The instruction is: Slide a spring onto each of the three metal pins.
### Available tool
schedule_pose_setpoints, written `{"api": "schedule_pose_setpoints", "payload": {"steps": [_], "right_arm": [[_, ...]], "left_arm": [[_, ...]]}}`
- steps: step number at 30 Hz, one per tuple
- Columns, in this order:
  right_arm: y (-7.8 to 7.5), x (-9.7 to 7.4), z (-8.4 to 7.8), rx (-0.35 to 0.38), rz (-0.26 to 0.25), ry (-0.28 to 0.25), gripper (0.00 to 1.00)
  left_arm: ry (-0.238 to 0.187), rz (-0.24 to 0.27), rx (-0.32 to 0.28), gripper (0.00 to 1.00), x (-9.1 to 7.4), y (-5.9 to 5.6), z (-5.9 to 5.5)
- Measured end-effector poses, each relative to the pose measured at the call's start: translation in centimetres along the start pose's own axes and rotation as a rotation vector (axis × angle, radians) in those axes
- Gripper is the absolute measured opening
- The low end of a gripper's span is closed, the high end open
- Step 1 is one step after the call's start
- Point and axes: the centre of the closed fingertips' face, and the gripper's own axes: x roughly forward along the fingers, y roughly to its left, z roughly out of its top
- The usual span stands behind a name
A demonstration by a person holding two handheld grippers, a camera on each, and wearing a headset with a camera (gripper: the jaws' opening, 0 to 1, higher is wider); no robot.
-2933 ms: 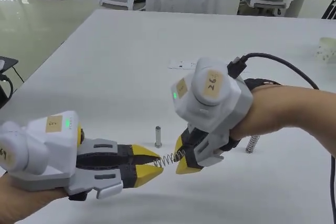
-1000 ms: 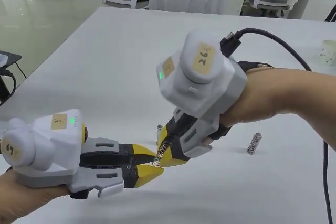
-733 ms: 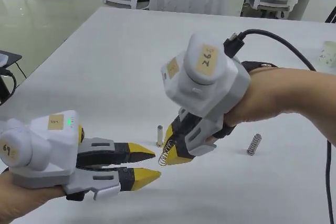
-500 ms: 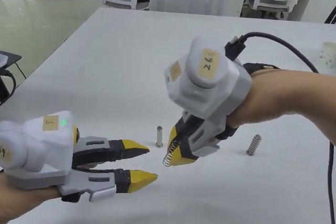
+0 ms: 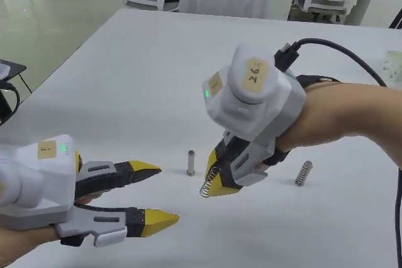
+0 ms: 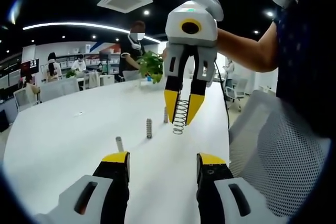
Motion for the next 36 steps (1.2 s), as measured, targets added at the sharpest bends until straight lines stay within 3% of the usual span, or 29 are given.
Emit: {"api": "schedule_pose_setpoints", "payload": {"steps": [14, 36], "right_arm": [[-0.7, -0.4, -1.0, 0.018, -0.011, 0.016, 0.09], [-3.6, -2.1, -1.9, 0.033, -0.075, 0.039, 0.09]], "left_arm": [[0.013, 0.031, -0.036, 0.61, -0.4, 0.4, -0.9], [0.01, 0.034, -0.042, 0.66, -0.2, 0.3, -1.4]]}}
